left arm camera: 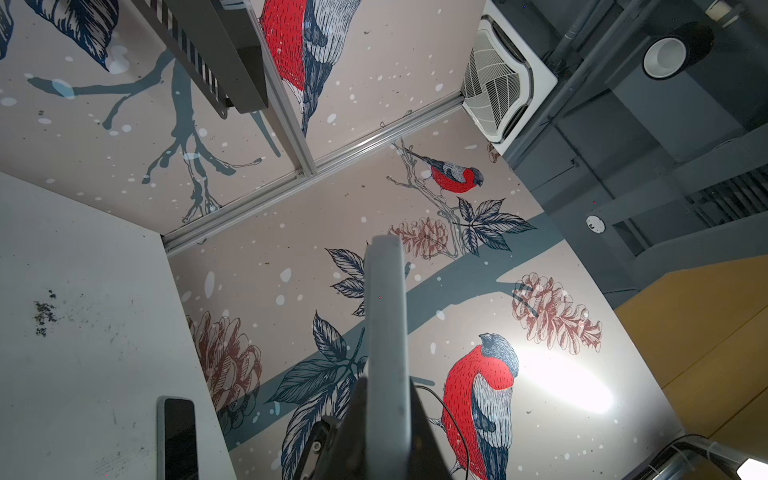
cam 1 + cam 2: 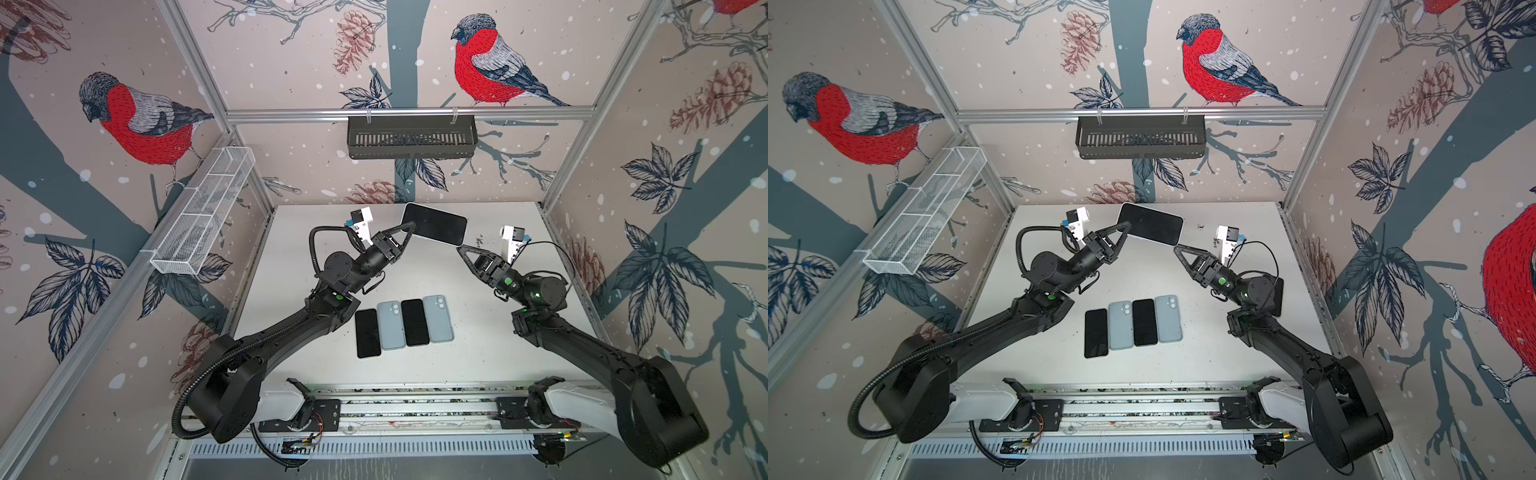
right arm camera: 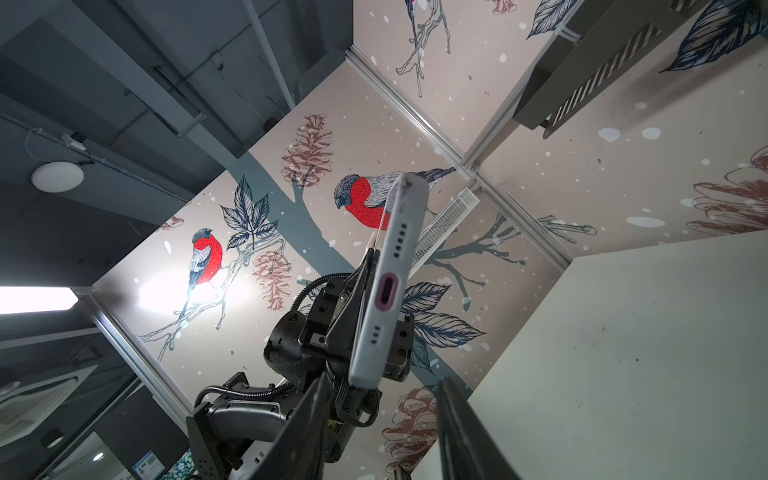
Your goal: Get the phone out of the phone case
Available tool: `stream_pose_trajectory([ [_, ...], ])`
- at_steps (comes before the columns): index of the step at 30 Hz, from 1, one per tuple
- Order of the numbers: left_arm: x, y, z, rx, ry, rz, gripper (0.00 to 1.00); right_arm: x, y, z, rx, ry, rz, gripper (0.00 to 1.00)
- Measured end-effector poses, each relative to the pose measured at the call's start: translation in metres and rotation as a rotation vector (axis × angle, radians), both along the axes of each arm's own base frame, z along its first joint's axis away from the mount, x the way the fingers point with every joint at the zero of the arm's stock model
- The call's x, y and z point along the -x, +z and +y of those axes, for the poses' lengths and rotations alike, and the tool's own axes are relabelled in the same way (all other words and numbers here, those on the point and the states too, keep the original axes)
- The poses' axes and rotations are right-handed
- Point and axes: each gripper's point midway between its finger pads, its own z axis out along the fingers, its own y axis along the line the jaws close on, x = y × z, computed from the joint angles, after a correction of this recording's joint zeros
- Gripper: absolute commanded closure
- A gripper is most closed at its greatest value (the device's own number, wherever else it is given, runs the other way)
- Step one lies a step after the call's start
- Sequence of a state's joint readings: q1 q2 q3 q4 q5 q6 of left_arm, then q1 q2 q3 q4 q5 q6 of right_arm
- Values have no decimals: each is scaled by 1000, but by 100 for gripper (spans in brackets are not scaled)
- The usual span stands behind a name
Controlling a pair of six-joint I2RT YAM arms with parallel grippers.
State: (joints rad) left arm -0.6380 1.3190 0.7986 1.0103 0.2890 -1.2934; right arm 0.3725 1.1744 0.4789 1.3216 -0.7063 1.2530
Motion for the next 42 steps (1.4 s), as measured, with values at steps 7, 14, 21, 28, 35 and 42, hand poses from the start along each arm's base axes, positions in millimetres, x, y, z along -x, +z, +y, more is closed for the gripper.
stream_pose_trajectory([
  [7,1,-1,-1,-2,-4,1,100,0,4,1,-5,7,-13,69],
  [14,1,-2,-1,-7,-1,-2,100,1,3,3,-1,16,-11,81],
  [21,0,-4,-2,-13,0,1,100,0,0,4,2,25,-2,91],
  [28,0,-4,-2,-14,2,3,100,0,-1,5,4,24,-4,99],
  [35,-1,-7,-3,-19,1,9,100,0,-5,5,9,23,-10,99],
  [42,-1,-9,-4,-16,-5,26,100,2,-8,5,28,19,-36,100],
])
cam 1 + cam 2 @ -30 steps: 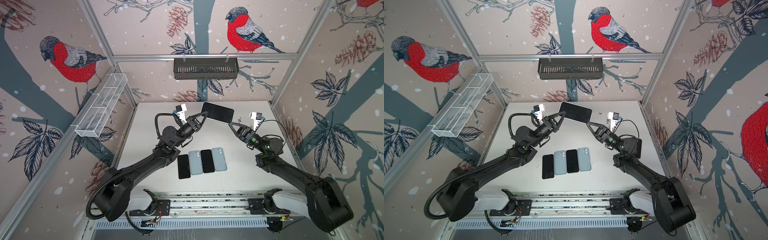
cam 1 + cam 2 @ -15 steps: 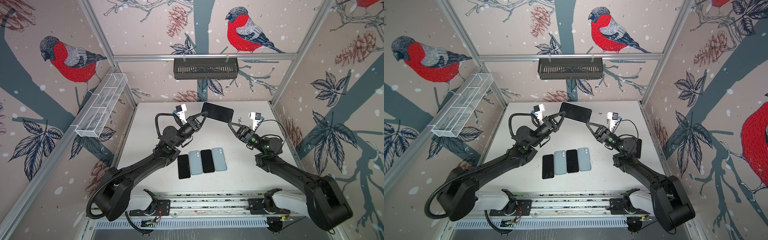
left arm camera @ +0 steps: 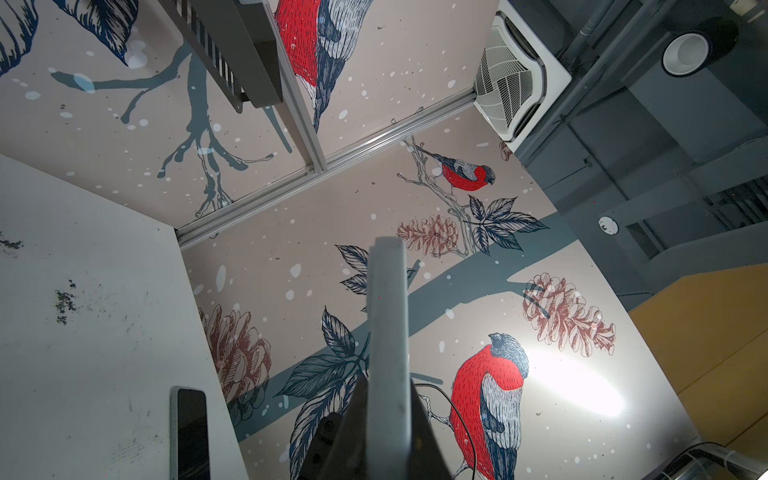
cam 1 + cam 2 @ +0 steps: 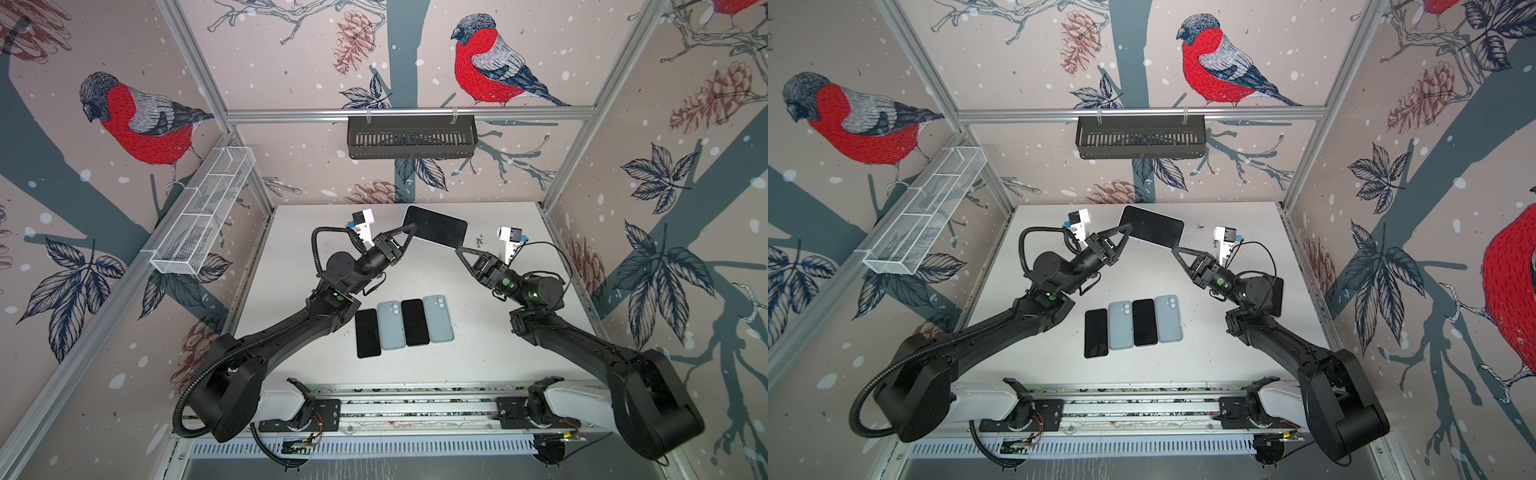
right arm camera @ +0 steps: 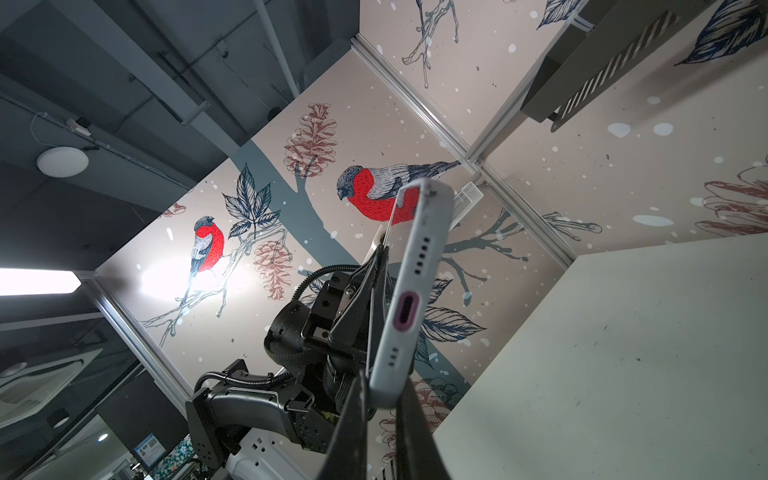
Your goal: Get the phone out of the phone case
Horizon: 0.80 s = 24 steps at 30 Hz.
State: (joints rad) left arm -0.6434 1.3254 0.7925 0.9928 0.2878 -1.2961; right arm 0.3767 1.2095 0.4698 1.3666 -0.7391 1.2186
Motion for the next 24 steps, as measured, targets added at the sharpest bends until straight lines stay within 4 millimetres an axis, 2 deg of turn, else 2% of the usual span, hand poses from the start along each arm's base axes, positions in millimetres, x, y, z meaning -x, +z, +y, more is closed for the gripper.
stream_pose_trajectory([
  [9,-5,-7,-1,32,-8,65,100,-1,-7,4,53,-19,-72,100],
  [16,-15,3,5,65,47,81,100,-9,-4,16,205,-88,-236,100],
  [21,-21,1,7,61,77,105,100,-20,-13,19,326,-131,-299,100],
  [24,-2,-1,-12,35,-47,107,100,-30,-33,23,420,-134,-257,100],
])
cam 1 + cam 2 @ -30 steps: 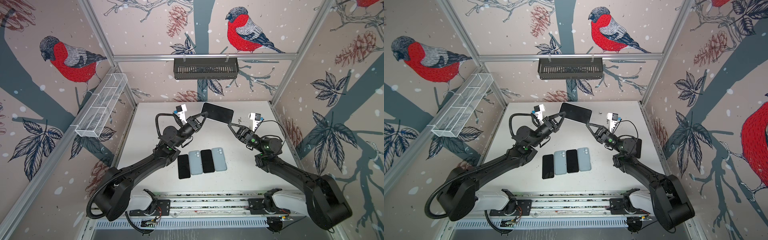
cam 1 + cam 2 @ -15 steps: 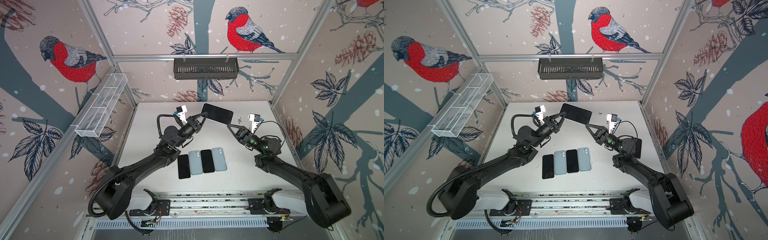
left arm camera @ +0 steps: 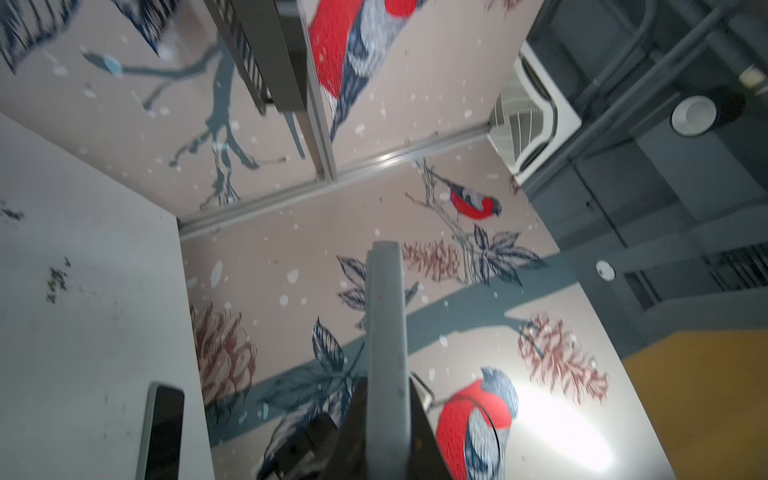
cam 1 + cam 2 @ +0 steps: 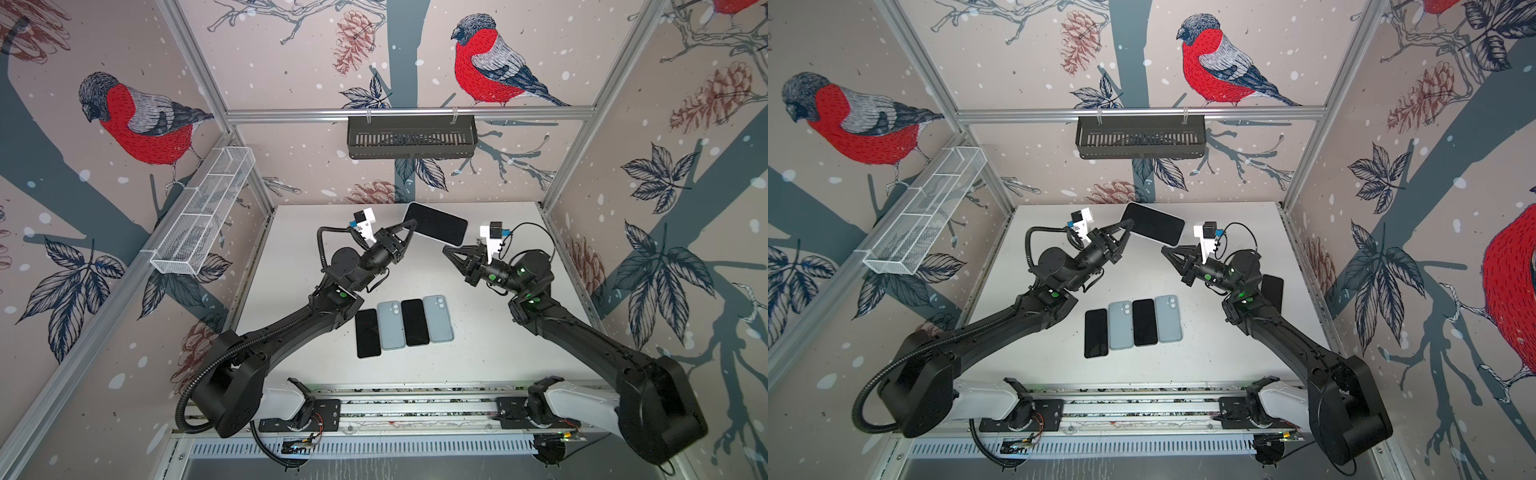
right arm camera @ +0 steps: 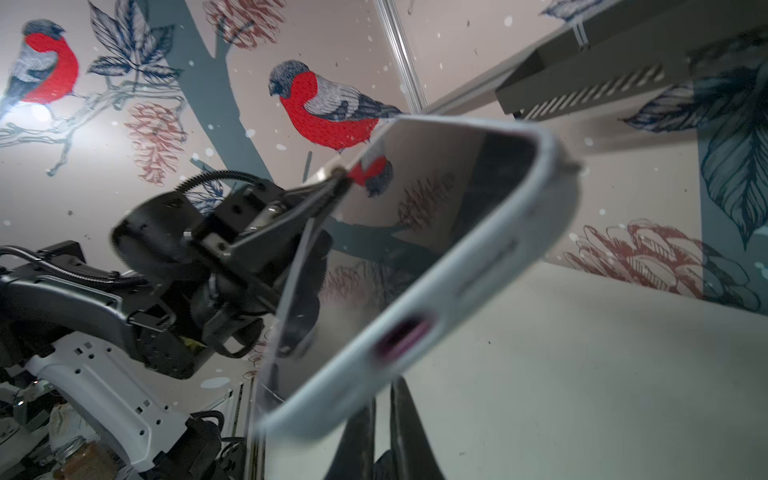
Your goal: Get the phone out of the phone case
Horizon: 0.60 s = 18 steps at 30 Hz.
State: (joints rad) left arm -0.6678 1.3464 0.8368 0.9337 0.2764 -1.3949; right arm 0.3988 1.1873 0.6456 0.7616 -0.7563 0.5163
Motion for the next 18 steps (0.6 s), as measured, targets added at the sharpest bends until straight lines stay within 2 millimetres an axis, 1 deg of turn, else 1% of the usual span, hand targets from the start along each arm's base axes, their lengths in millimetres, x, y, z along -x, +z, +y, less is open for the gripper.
stream_pose_trajectory([
  [2,5,0,-4,-5,-33,-1,100,-9,-1,-3,32,-44,-9,100],
  [4,5,1,-4,-3,-37,0,100,-14,1,-6,60,-81,-28,100],
  [5,5,1,-4,-5,-43,-2,100,-15,0,-9,69,-98,-29,96],
  [6,7,0,-4,-12,-59,-6,100,-16,0,-12,80,-116,-34,89],
  [7,7,0,-2,-16,-66,-8,100,-17,0,-17,83,-135,-31,79],
  [8,6,-1,2,-20,-60,-7,100,-17,1,-22,86,-155,-31,67],
  [9,3,-1,8,-21,-45,-6,100,-15,2,-28,86,-175,-35,54],
  [10,1,0,14,-22,-31,-6,100,-12,2,-33,87,-189,-45,43],
  [11,0,0,19,-21,-19,-7,100,-9,1,-35,87,-192,-48,37],
  [13,1,0,27,-23,-6,-9,100,2,-1,-38,71,-182,-33,28],
  [18,5,-8,30,-44,-8,-16,100,20,-2,-35,-48,-102,88,21],
])
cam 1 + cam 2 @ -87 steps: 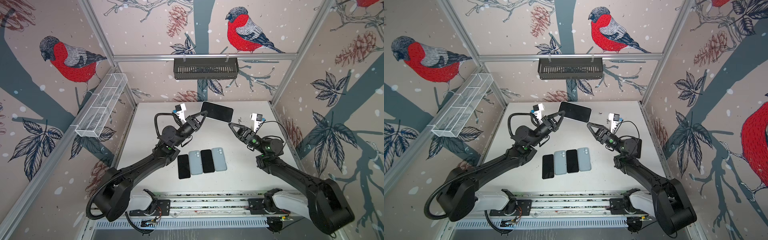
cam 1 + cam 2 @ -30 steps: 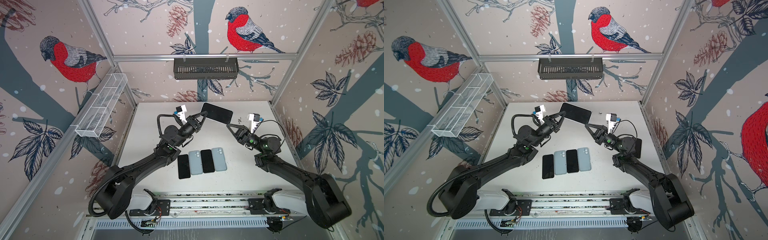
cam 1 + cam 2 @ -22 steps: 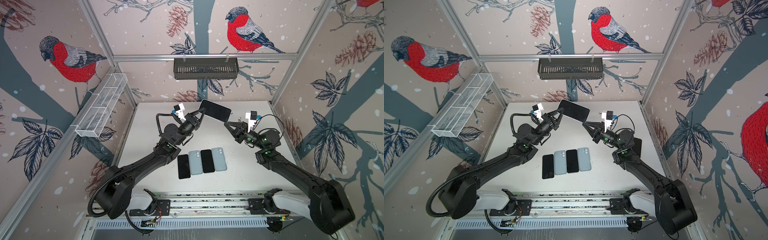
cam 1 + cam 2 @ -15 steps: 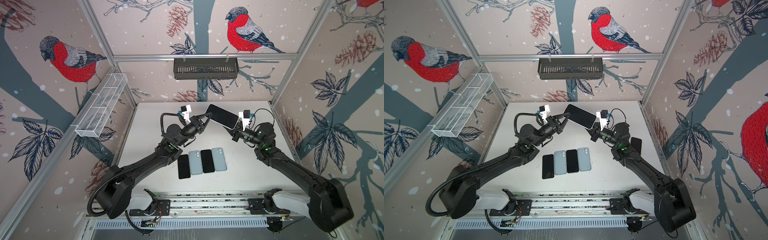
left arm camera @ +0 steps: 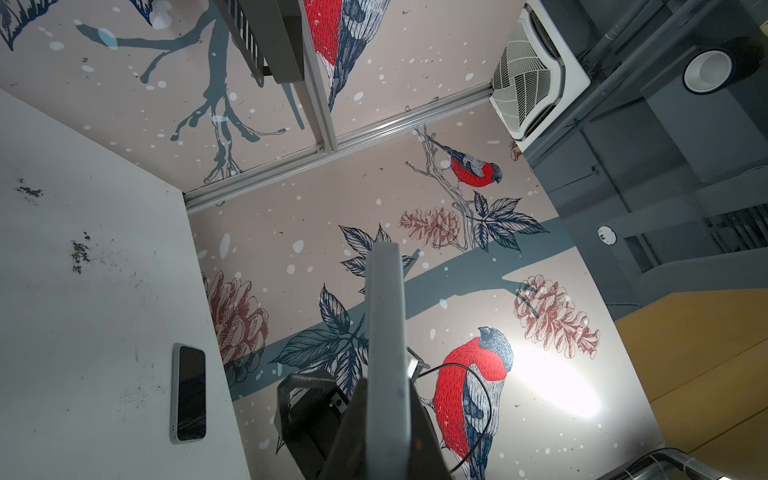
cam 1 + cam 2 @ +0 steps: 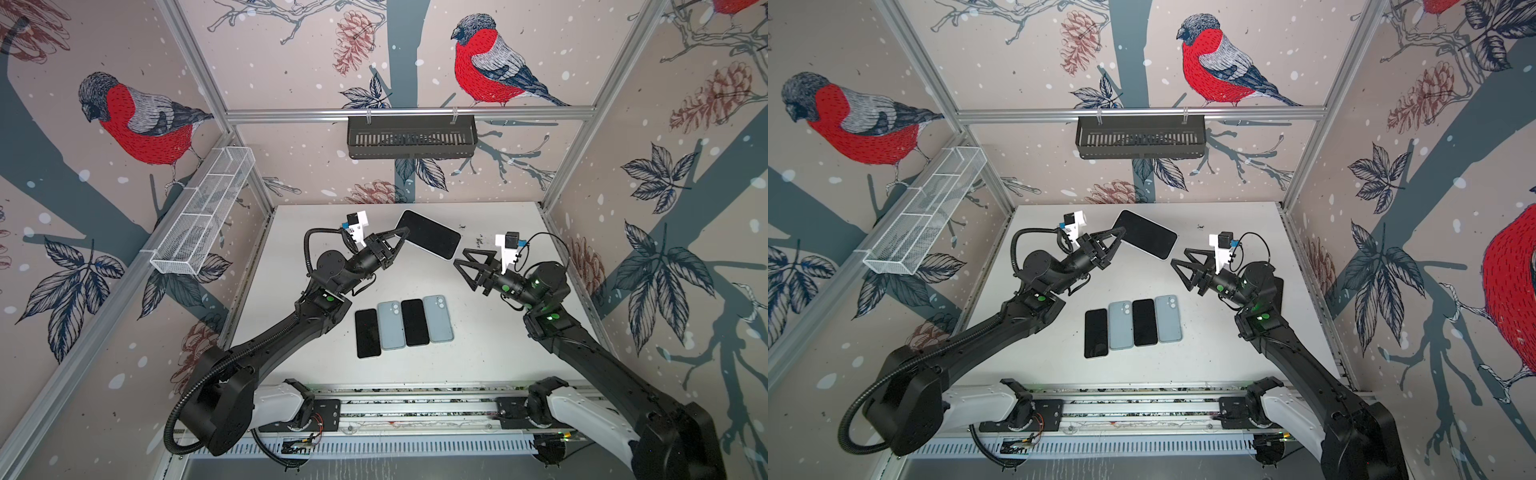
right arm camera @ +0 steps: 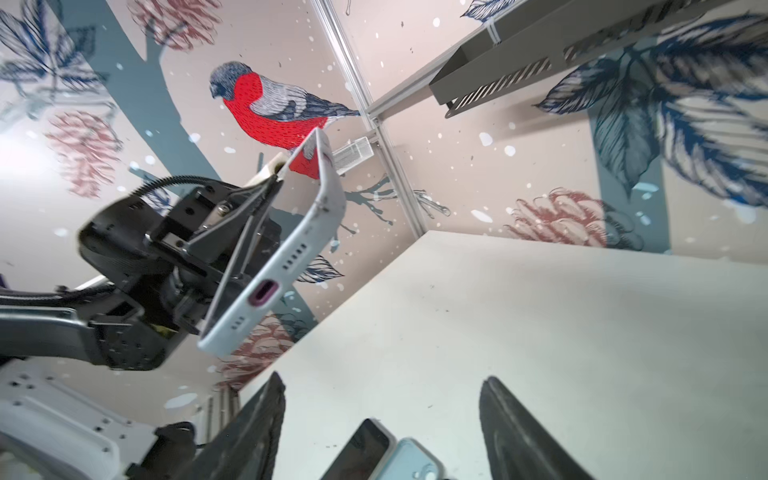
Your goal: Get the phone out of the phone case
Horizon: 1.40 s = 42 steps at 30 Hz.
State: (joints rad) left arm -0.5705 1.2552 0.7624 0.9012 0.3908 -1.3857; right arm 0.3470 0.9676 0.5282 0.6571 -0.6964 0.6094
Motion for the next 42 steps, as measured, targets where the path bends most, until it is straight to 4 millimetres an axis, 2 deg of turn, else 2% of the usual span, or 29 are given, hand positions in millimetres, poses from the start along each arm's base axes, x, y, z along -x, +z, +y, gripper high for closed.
stream_pose_trajectory([
  [7,2,-11,1,-10,2,10,100,30,30,25,-170,182,69,21],
  [10,3,-11,2,-4,2,2,100,34,38,34,-202,226,82,24],
  [13,5,-10,3,0,2,-4,100,31,38,37,-225,243,114,30],
  [17,7,-7,5,5,2,-13,100,30,38,40,-252,259,140,44],
  [25,8,-5,5,9,4,-21,100,35,35,43,-263,284,147,51],
  [31,9,-3,6,11,8,-25,100,37,30,43,-260,289,153,66],
  [38,9,-2,7,5,17,-42,100,36,27,46,-262,306,184,96],
  [42,7,-2,8,4,29,-46,100,35,27,48,-263,309,185,100],
])
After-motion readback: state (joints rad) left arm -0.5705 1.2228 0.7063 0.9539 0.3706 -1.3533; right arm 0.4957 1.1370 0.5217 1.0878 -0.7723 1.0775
